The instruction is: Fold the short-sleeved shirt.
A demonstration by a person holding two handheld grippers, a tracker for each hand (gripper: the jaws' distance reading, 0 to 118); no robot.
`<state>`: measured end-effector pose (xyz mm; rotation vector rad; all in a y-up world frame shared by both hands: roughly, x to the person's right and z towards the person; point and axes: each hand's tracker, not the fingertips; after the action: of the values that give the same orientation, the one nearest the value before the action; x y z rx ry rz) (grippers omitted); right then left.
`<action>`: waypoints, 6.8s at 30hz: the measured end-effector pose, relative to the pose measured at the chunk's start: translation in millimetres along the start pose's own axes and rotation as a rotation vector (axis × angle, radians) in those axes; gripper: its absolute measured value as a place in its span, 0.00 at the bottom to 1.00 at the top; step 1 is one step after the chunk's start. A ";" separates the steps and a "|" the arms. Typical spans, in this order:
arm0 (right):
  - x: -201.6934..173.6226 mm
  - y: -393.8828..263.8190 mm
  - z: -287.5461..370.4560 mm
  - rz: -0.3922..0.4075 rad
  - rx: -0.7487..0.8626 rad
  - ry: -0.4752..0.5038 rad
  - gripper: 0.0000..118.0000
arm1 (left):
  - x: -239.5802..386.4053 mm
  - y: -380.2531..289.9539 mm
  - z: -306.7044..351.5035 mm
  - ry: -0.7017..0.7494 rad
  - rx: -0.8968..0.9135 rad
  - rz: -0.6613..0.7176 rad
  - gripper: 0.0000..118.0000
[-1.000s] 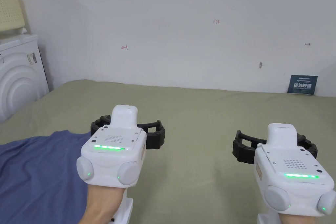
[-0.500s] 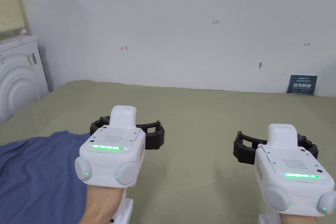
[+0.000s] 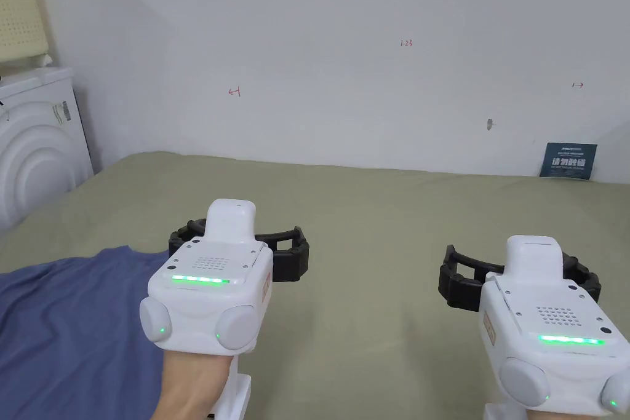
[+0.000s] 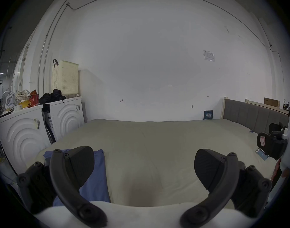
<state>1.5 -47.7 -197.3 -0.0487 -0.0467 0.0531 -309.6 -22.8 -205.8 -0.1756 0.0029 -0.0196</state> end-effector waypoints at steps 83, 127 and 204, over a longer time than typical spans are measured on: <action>-321.3 -33.7 -60.6 0.082 -0.197 0.613 0.00 | -286.1 -65.9 6.5 0.434 -0.323 0.157 0.00; -63.4 -29.3 -75.4 0.076 -0.260 0.207 0.00 | -68.1 9.5 -199.6 -0.068 -0.571 -0.062 0.01; 26.3 -39.9 -40.6 0.002 -0.274 0.042 0.00 | -22.5 -48.3 -100.7 -0.113 -0.477 0.063 0.00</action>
<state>31.8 -88.1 -234.7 -0.3240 -0.0115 0.0472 -333.5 -87.5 -296.5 -0.6532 -0.1004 0.0549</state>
